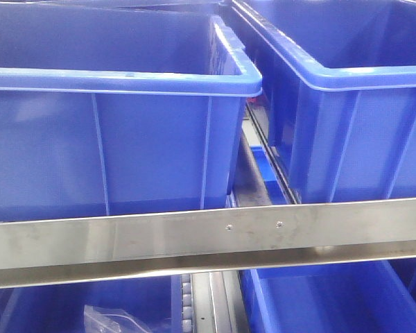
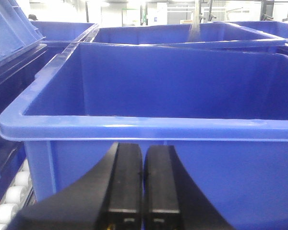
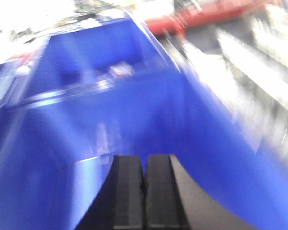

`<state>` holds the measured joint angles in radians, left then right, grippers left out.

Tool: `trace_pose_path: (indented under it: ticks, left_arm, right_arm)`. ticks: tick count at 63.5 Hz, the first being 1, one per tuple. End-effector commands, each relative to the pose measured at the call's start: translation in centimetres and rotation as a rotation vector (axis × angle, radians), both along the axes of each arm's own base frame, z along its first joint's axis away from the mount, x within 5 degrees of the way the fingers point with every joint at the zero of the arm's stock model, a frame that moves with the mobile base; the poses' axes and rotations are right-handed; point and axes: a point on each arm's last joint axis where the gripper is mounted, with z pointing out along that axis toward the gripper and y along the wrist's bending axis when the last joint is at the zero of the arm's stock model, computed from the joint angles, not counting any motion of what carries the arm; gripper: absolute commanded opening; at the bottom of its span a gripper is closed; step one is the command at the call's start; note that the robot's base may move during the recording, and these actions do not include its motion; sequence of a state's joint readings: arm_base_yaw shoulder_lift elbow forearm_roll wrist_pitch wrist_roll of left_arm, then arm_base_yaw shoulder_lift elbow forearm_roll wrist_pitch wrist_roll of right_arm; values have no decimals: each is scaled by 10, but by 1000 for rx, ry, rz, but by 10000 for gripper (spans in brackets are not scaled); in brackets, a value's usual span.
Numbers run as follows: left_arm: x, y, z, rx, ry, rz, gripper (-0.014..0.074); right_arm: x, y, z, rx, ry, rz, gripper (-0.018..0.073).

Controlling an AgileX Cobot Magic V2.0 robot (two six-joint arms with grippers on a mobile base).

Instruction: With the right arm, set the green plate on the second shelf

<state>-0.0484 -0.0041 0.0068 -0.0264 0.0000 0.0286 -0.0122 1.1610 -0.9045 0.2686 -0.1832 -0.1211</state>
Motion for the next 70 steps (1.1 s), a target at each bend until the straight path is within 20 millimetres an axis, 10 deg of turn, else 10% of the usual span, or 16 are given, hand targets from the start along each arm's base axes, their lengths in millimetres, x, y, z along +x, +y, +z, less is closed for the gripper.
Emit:
trace_pose_path:
  ticks: [1, 17, 48, 60, 70]
  left_arm:
    - [0, 0, -5, -13, -56, 1, 130]
    - [0, 0, -5, -13, -56, 1, 130]
    - [0, 0, -5, -13, -56, 1, 130]
    - [0, 0, -5, -13, -56, 1, 130]
    - [0, 0, -5, -13, -56, 1, 130]
  right_arm:
    - [-32, 1, 38, -131, -103, 6, 48]
    - [-83, 4, 61, -133, -136, 32, 48]
    - [-80, 12, 56, -130, -107, 80, 48]
    - [-148, 12, 60, -154, -172, 89, 48]
    - [-179, 11, 21, -2, -183, 101, 48]
